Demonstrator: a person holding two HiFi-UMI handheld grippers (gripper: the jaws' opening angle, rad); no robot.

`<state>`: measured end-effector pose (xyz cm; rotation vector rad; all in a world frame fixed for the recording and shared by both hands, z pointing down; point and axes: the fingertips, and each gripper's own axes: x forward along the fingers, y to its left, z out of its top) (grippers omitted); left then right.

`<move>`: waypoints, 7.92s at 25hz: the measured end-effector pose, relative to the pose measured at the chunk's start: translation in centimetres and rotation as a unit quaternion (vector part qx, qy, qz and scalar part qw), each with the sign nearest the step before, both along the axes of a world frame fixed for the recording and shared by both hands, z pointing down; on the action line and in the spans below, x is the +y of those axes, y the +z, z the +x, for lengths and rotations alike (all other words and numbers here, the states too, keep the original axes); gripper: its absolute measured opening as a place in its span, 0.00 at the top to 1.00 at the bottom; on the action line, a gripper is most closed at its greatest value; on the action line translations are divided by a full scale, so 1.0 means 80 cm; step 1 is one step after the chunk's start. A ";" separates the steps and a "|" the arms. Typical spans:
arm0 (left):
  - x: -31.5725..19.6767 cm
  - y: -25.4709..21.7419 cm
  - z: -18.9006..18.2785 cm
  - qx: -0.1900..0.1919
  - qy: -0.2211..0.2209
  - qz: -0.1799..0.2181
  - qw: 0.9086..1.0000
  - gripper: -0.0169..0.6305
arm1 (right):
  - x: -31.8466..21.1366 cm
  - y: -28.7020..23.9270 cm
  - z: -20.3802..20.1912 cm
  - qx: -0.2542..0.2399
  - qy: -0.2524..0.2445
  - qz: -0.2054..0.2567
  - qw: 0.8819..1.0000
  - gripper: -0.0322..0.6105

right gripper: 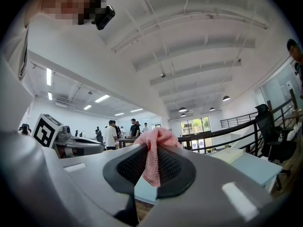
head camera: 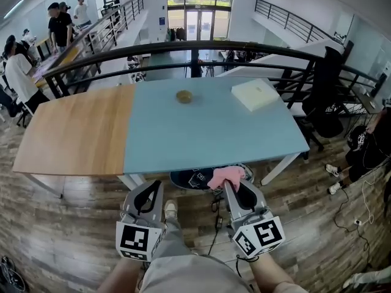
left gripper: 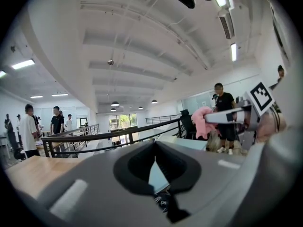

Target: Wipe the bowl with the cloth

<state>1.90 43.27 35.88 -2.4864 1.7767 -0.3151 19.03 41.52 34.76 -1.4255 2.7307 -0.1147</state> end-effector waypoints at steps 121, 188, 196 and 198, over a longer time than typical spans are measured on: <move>-1.110 0.441 -0.162 0.126 0.002 -0.323 0.938 0.83 | -1.010 0.352 -0.231 0.042 0.058 -0.182 0.981 0.87; -0.851 -0.005 -0.167 0.165 -0.001 -0.085 0.983 0.97 | -0.775 -0.033 -0.161 0.044 0.077 -0.009 0.996 0.87; -0.766 -0.091 -0.157 0.143 0.019 -0.023 0.989 0.97 | -0.696 -0.113 -0.158 0.004 0.047 0.026 0.999 0.87; -0.746 -0.105 -0.155 0.140 0.027 -0.012 0.990 0.97 | -0.675 -0.131 -0.162 -0.003 0.032 0.034 0.999 0.87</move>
